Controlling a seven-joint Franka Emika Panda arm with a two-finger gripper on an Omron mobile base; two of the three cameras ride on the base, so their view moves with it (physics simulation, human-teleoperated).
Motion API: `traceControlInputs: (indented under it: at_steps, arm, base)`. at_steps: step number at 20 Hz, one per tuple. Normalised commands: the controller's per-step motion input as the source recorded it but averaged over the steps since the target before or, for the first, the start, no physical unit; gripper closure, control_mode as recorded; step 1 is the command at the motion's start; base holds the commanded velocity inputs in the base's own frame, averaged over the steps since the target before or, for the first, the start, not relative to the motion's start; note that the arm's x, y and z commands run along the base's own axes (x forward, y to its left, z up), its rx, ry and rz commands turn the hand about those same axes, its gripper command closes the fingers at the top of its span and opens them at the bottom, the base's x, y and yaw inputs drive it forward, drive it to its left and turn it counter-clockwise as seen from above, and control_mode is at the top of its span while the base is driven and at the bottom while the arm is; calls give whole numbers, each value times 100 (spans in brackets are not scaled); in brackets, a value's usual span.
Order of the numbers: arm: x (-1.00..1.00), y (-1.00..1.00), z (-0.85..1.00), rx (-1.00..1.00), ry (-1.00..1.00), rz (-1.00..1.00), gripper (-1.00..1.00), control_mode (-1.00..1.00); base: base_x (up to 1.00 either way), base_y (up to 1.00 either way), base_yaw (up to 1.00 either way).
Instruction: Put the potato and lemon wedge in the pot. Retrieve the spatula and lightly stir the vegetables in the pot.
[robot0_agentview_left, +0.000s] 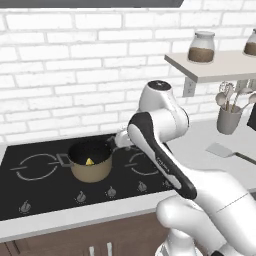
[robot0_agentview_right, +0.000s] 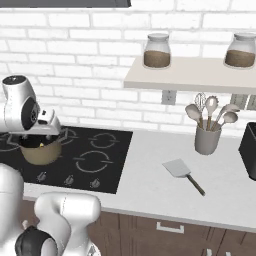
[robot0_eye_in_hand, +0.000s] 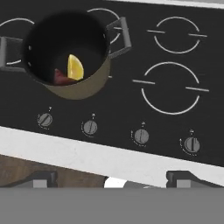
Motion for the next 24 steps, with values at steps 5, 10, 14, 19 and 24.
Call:
traceControlInputs:
  at_steps: [5,10,14,19,24]
  arm:
    - [-33,-63,0,0,0,-10,-100,-100]
    - [0,-27,0,0,0,-1,-100,-100]
    - [0,-7,0,0,0,0,-100,100]
    - [0,0,0,0,0,0,-100,100]
    - [2,-7,0,2,1,-8,-100,-100]
  base:
    - [0,0,0]
    - [0,0,0]
    - [0,-43,0]
    - [1,-86,-1]
    - [5,-34,-17]
